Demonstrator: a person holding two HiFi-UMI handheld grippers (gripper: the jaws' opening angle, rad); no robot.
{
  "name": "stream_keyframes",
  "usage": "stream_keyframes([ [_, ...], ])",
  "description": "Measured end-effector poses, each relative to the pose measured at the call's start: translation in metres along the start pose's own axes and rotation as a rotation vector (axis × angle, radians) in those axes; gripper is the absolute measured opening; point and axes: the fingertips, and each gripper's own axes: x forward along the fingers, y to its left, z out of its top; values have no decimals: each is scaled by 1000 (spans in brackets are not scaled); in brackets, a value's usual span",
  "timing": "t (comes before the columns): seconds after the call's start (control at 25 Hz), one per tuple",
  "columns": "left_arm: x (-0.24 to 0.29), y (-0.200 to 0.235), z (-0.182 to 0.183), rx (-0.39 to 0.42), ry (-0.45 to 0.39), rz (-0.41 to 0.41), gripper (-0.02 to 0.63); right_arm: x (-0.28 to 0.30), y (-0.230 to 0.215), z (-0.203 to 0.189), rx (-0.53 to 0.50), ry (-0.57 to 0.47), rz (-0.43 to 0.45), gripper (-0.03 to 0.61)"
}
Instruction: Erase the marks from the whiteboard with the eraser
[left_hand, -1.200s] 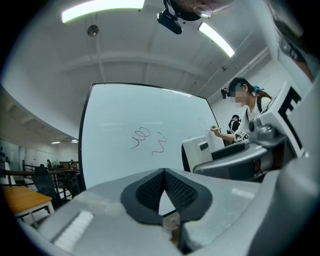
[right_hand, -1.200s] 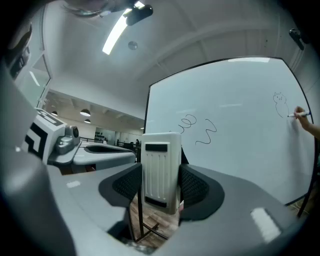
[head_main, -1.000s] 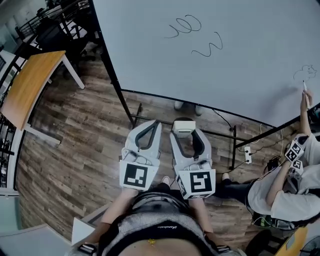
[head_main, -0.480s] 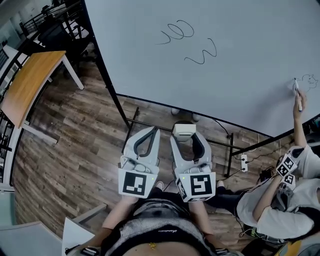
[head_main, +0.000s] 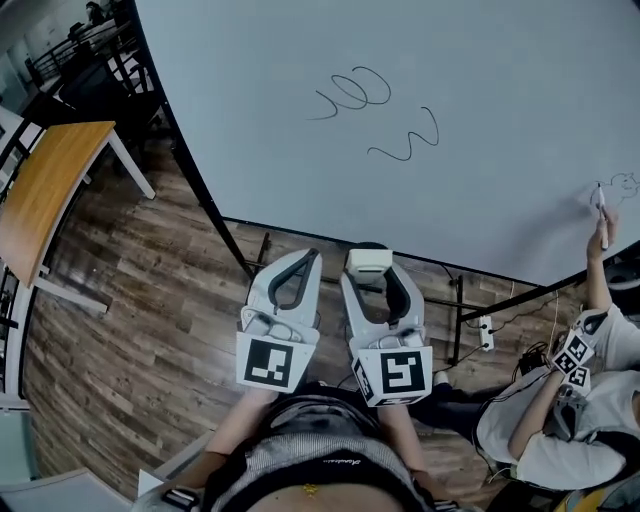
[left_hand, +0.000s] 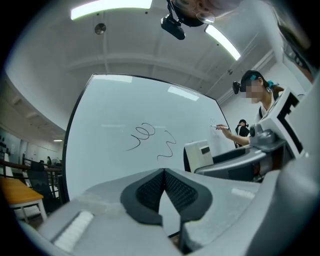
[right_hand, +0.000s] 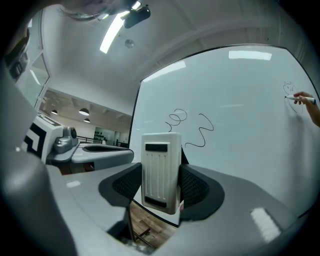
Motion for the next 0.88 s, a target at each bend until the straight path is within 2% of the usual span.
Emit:
stream_keyframes([
  [0.28,62,39,0,24,-32,-80,0,63,-21,12,-58,-8,-94,239],
  [0.68,104,78,-1,21,-35,-190,0,131,-28,30,-96,9,-143,241],
  [0.88,111,90,-11,26,-30,-226,0,154,-18,49,-156,8,-130,239],
])
